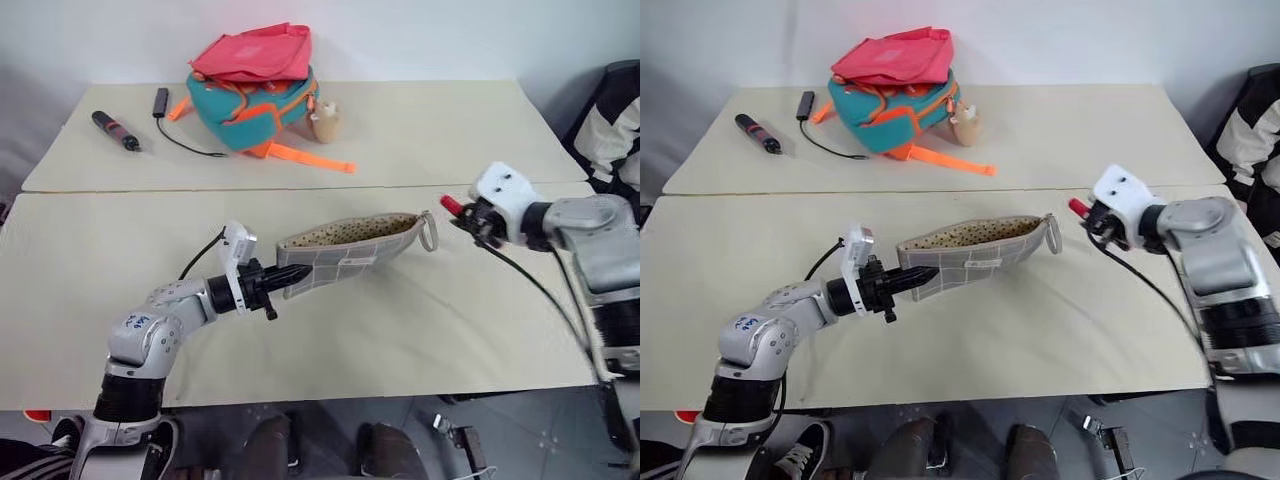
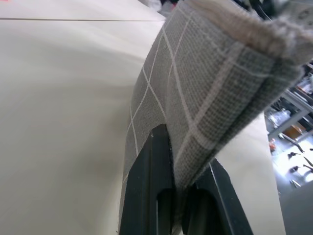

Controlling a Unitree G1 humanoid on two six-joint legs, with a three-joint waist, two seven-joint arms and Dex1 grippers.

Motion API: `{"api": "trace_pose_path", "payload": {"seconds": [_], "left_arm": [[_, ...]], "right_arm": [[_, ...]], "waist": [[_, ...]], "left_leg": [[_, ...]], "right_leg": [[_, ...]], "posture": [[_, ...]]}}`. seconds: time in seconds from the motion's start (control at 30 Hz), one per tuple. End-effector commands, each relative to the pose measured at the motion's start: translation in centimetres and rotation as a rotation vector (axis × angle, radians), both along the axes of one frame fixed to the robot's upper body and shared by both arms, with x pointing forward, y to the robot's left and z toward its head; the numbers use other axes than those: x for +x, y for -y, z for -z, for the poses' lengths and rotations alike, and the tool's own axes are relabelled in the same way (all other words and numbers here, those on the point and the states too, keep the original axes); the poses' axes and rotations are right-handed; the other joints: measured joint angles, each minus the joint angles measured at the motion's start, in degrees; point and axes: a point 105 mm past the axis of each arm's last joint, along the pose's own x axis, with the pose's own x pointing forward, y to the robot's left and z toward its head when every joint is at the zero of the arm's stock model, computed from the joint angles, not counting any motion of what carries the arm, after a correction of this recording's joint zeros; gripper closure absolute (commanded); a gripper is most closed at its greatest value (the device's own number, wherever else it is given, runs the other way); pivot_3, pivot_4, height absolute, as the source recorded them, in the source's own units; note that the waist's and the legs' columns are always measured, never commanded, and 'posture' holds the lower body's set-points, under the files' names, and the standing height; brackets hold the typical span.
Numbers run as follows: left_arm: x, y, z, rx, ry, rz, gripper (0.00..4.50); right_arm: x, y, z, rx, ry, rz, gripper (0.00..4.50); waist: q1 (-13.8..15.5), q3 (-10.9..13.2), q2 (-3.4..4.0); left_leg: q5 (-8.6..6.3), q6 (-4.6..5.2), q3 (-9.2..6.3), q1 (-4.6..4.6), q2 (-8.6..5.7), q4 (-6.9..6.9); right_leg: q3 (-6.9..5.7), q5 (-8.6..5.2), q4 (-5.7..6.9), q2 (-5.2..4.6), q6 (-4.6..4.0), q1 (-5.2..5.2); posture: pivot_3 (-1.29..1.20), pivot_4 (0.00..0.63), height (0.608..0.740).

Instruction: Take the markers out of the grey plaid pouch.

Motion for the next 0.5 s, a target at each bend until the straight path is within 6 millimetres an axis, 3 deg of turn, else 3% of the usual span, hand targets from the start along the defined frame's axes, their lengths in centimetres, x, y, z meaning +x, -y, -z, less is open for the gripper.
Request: {"api": "trace_pose_path", "payload": {"seconds": [0.03,0.1,0.4,0.5], "left_arm": [[-0.4,0.2,-1.4,-0.017,0.058,0.021,4.5],[-0.5,0.3,-1.4,-0.019,0.058,0.022,4.5],[-0.5,0.2,-1.4,-0.018,0.053,0.017,4.5],[-0.6,0.3,-1.4,-0.02,0.053,0.02,4.5]], "right_arm": [[-0.7,-0.3,0.6,-0.019,-0.046,-0.033,3.87],[-0.9,-0.4,1.1,0.005,-0.079,-0.036,3.87],[-0.6,-0.5,1.1,0.029,-0.06,-0.03,0.95],[0.2,-0.8,-1.3,0.058,0.036,-0.034,0.95]], "waist": [[-0.1,0.0,0.0],[-0.2,0.0,0.02],[-0.2,0.0,0.02],[-0.1,0.0,0.02]], "left_leg": [[0.0,0.0,0.01,-0.01,0.0,0.0],[0.0,0.0,0.02,-0.01,0.0,0.0],[0.0,-0.01,0.0,-0.01,0.0,-0.01],[0.01,-0.01,0.0,-0.01,0.0,0.0]], "right_leg": [[0.0,0.02,0.0,-0.01,0.0,-0.02],[0.0,0.02,0.02,-0.01,-0.01,-0.05],[-0.02,0.02,0.03,0.01,-0.01,-0.04],[-0.02,0.02,0.02,0.01,-0.01,-0.03]], "posture": [[0.0,0.15,0.74],[0.0,0.15,0.74],[0.0,0.15,0.74],[0.0,0.15,0.74]]}}
